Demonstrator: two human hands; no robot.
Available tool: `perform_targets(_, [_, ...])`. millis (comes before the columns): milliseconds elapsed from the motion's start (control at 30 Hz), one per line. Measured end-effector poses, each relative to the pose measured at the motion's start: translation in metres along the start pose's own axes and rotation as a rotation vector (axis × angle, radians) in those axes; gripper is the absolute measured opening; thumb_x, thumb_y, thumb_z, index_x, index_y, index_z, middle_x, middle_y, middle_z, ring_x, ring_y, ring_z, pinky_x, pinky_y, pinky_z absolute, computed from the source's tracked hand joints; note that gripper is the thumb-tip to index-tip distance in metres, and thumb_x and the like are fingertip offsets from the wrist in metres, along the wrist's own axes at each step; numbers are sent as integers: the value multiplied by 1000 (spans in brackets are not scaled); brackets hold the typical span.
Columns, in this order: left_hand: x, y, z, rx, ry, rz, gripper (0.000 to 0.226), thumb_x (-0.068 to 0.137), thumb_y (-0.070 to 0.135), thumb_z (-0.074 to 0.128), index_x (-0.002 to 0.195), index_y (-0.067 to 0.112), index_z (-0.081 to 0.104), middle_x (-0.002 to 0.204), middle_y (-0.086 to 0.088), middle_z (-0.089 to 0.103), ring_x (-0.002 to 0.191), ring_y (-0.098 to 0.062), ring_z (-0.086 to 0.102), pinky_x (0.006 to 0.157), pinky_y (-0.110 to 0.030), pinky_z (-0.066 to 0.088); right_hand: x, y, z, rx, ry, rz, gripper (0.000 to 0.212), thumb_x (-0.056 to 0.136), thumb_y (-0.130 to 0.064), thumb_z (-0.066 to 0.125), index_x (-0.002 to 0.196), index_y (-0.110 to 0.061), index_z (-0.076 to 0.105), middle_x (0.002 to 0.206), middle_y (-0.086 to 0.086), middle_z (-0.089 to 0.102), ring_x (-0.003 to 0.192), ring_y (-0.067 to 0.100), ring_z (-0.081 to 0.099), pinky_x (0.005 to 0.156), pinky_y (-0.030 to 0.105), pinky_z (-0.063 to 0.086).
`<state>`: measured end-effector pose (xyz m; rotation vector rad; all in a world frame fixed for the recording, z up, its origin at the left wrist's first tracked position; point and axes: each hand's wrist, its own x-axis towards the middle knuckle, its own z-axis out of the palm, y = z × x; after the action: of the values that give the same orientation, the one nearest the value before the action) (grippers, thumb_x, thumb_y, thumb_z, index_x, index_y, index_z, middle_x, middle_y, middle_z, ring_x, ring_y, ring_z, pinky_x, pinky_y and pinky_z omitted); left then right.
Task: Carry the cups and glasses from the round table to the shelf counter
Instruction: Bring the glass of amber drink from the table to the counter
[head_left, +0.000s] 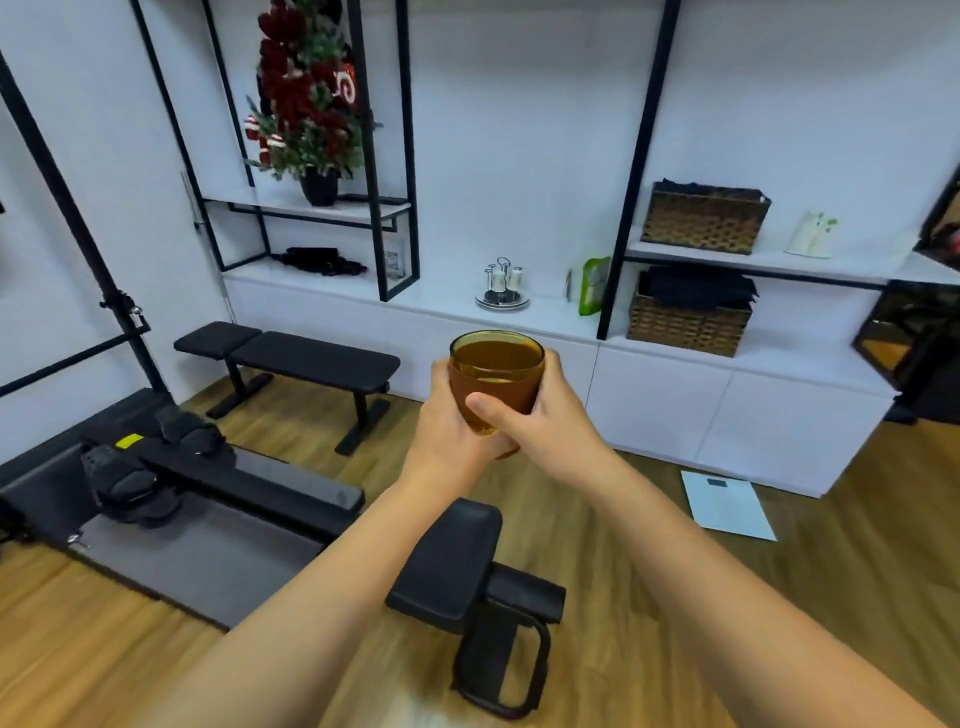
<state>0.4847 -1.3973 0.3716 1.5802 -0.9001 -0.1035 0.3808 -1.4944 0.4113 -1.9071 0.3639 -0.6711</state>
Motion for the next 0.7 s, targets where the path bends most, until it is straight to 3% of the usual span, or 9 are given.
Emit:
perform_targets(167, [74, -18, 52, -22, -36, 37, 83, 67, 53, 91, 134, 39, 44, 119, 32, 62, 107, 6, 66, 81, -20, 61, 61, 31, -43, -38, 70, 9, 88, 68, -68, 78, 138, -36, 35, 123, -27, 54, 108, -15, 55, 73, 3, 47])
perform_targets(400, [149, -50, 131, -34, -74, 7, 85, 62, 47, 94, 131, 46, 43, 118, 24, 66, 102, -6, 73, 77, -44, 67, 127, 89, -109, -52, 88, 24, 89, 65, -60, 82, 138, -35, 36, 123, -24, 57, 109, -13, 57, 75, 8, 50])
perform_targets(567, [209, -68, 187, -16, -42, 0, 83, 62, 40, 92, 129, 43, 43, 113, 17, 70, 101, -11, 74, 78, -50, 65, 188, 128, -161, -17, 41, -5, 89, 66, -54, 85, 139, -33, 39, 126, -23, 58, 112, -10, 58, 92, 19, 51])
perform_targets(633, [234, -69, 214, -5, -17, 14, 81, 64, 39, 91, 129, 43, 42, 114, 22, 69, 101, -5, 73, 82, -45, 65, 213, 143, -185, 16, 58, -24, 84, 66, -49, 87, 136, -33, 43, 123, -24, 60, 111, -10, 59, 94, 19, 51])
perform_targets(700, [255, -67, 240, -10, -21, 19, 82, 66, 43, 88, 129, 52, 36, 116, 32, 65, 103, 3, 70, 85, -29, 62, 237, 157, -207, 63, 81, -28, 78, 69, -39, 90, 134, -30, 47, 122, -20, 63, 110, -7, 61, 92, 17, 51])
